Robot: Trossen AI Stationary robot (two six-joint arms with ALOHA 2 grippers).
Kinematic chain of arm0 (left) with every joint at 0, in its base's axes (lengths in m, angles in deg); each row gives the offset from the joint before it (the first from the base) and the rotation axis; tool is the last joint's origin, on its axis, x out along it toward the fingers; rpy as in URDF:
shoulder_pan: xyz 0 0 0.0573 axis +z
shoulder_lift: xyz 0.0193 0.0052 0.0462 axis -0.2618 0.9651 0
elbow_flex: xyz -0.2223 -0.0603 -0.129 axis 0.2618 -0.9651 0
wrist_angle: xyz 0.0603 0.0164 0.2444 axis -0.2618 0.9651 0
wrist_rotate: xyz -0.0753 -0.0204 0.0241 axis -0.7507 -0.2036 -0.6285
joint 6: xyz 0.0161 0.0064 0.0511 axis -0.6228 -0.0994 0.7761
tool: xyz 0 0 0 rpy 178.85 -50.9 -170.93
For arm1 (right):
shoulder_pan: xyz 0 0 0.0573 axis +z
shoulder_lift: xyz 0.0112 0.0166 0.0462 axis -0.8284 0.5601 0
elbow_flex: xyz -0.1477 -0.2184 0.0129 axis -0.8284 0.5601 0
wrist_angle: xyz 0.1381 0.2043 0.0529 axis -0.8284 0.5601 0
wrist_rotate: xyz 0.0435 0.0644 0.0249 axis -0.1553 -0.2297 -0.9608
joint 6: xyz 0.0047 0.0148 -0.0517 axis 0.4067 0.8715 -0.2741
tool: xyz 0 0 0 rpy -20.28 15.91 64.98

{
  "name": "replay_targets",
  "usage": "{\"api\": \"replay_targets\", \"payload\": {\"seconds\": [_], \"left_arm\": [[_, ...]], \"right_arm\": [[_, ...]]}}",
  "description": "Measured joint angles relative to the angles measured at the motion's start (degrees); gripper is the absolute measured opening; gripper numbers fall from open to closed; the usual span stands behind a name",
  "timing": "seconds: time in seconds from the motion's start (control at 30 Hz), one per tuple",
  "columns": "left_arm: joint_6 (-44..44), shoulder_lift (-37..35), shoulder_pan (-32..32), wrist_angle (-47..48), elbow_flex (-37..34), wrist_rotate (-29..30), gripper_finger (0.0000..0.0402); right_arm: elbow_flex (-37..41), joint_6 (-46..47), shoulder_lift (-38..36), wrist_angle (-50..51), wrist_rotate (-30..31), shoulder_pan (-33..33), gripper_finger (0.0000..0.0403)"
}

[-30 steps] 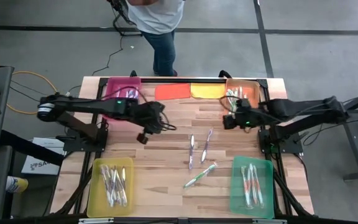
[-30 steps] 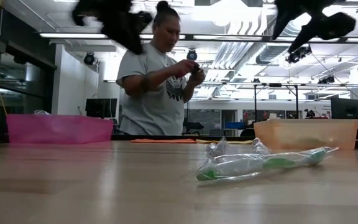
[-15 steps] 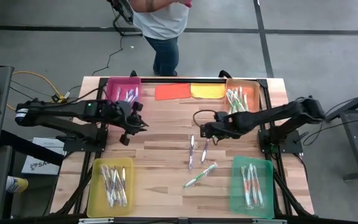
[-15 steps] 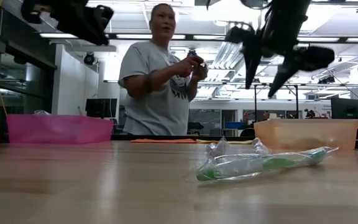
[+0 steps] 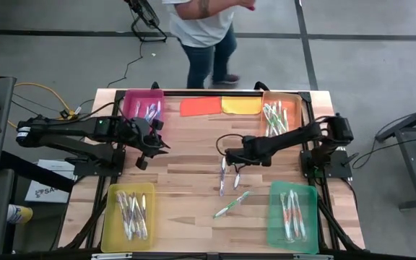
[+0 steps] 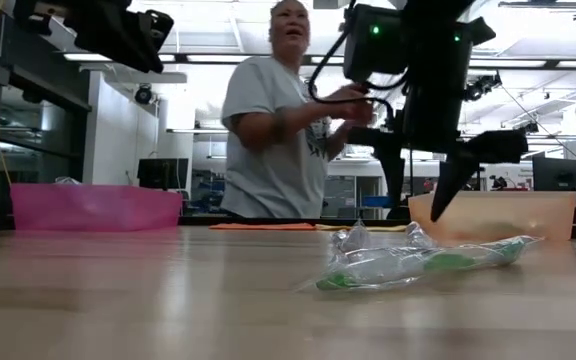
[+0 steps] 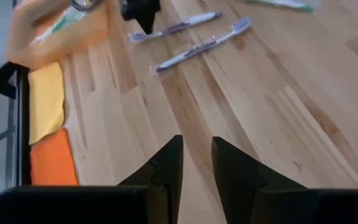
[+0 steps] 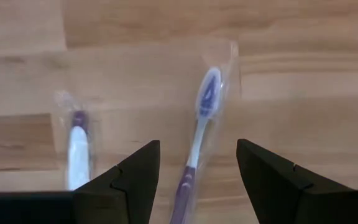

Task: Pick & Place Toothbrushes
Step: Put the purple toothbrush into the yellow bin

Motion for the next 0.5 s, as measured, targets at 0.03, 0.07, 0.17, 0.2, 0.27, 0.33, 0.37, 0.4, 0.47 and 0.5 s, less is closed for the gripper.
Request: {"api": "replay_targets", "payload": {"seconds": [0.03, 0.07, 0.17, 0.2, 0.27, 0.33, 0.37, 0.4, 0.47, 0.5], "left_arm": [[-0.2, 0.0, 0.0, -0.2, 0.0, 0.0, 0.008], [-0.4, 0.0, 0.0, -0.1, 0.0, -0.1, 0.008], [-1.5, 0.0, 0.0, -0.1, 0.0, -0.1, 0.008], [-1.6, 0.0, 0.0, 0.0, 0.0, -0.1, 0.008], [-1.6, 0.0, 0.0, -0.1, 0.0, -0.1, 0.008], [-1.6, 0.0, 0.0, 0.0, 0.0, -0.1, 0.008], [-1.7, 0.0, 0.0, -0.1, 0.0, -0.1, 0.008], [-1.7, 0.0, 0.0, 0.0, 0.0, -0.1, 0.008], [-1.7, 0.0, 0.0, 0.0, 0.0, -0.1, 0.008], [-1.7, 0.0, 0.0, -0.1, 0.0, -0.1, 0.008]], "right_arm": [[0.0, 0.2, 0.5, -0.2, -0.3, 0.0, 0.0207], [0.0, 0.2, 0.9, -0.4, -0.8, 0.0, 0.0206], [0.0, 0.2, 1.9, -0.5, -2.5, 0.0, 0.0196], [0.0, 0.1, 2.3, -0.6, -2.8, 0.1, 0.019], [0.0, 0.1, 2.6, -0.8, -3.0, 0.1, 0.0173], [0.0, 0.0, 2.6, -0.8, -2.9, 0.1, 0.0152], [0.0, 0.0, 2.6, -0.8, -2.9, 0.1, 0.0141], [0.0, 0.0, 2.6, -0.8, -2.9, 0.1, 0.013], [0.0, -0.3, 2.6, -0.8, -2.8, 0.1, 0.0108], [0.0, -0.4, 2.6, -0.8, -2.8, 0.1, 0.0096]]}}
